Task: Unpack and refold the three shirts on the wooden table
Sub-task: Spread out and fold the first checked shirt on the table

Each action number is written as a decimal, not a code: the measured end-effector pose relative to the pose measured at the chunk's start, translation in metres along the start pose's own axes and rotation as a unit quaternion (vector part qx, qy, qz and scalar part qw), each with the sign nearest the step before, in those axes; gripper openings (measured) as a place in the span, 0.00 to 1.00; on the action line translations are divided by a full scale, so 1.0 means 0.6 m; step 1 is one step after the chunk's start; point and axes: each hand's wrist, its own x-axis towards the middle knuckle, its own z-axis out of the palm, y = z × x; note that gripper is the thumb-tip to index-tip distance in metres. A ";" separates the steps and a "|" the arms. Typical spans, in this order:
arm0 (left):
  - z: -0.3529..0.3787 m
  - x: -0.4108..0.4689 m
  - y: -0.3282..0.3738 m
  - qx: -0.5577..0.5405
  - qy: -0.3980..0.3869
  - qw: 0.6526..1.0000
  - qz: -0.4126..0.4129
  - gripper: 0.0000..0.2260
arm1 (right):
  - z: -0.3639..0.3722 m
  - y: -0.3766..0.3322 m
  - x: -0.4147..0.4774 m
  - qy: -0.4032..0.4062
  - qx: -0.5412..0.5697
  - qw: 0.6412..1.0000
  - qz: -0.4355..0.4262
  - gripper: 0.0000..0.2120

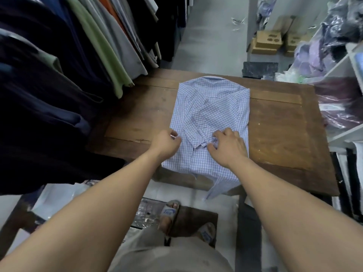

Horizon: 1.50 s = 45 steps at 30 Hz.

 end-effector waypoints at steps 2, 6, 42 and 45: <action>0.010 0.009 0.020 -0.135 -0.012 0.990 -0.039 0.16 | -0.001 0.004 0.000 0.009 -0.014 1.000 -0.015 0.23; 0.019 0.025 0.053 -0.127 -0.015 0.992 -0.007 0.18 | -0.008 0.012 0.002 0.024 -0.019 0.999 -0.040 0.23; 0.050 0.174 0.144 0.252 0.033 0.935 0.248 0.30 | -0.065 0.045 0.108 -0.084 -0.056 0.993 0.064 0.43; 0.044 0.192 0.147 0.251 -0.058 0.947 0.194 0.36 | -0.078 0.053 0.122 -0.116 -0.059 0.990 0.054 0.56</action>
